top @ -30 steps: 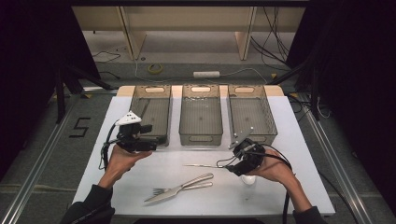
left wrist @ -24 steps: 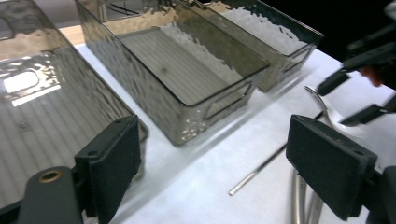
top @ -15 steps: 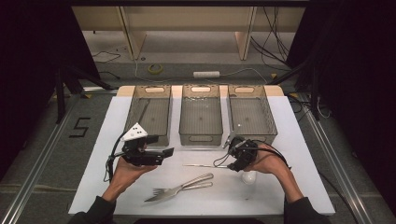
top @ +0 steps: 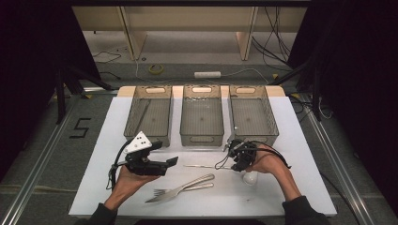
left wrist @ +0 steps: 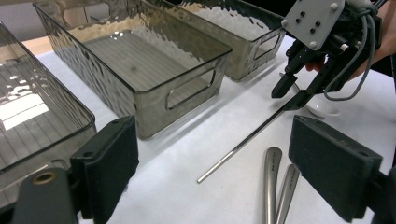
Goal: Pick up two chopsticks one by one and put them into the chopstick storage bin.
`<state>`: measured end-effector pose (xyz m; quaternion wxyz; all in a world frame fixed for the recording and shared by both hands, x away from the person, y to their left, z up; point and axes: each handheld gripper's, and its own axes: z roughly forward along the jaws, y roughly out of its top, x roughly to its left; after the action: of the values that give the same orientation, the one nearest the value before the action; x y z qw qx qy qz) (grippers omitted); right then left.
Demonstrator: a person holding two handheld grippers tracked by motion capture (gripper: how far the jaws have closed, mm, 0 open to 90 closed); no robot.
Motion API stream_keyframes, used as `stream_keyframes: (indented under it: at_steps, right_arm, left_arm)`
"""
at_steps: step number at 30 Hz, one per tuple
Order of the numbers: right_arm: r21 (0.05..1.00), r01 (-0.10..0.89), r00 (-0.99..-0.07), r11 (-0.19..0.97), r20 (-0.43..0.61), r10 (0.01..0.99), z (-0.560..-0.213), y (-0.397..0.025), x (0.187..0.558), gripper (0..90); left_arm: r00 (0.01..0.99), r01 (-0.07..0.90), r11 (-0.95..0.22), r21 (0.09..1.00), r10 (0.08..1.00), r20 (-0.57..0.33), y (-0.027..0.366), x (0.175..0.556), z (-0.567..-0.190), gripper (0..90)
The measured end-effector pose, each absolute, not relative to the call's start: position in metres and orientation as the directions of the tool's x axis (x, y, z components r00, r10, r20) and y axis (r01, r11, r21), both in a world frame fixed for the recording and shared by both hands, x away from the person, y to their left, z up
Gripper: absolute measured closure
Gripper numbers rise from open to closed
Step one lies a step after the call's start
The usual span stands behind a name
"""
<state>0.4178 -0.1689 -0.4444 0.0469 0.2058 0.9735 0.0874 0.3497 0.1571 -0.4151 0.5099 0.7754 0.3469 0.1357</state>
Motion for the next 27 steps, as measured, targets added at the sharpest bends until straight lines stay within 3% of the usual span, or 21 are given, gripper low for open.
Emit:
stream_keyframes:
  at_steps: [13,27]
  right_arm:
    - [0.139,0.382,-0.920,0.914,-0.033,0.390,-0.4527,-0.1679,0.4210,76.3]
    - [0.126,0.361,-0.930,0.924,-0.026,0.367,-0.4546,-0.1655,0.4226,79.8]
  left_arm:
    - [0.724,0.403,-0.247,0.881,0.675,-0.142,0.1573,0.3509,-0.4172,15.6]
    - [0.726,0.399,-0.251,0.882,0.673,-0.137,0.1554,0.3503,-0.4169,15.6]
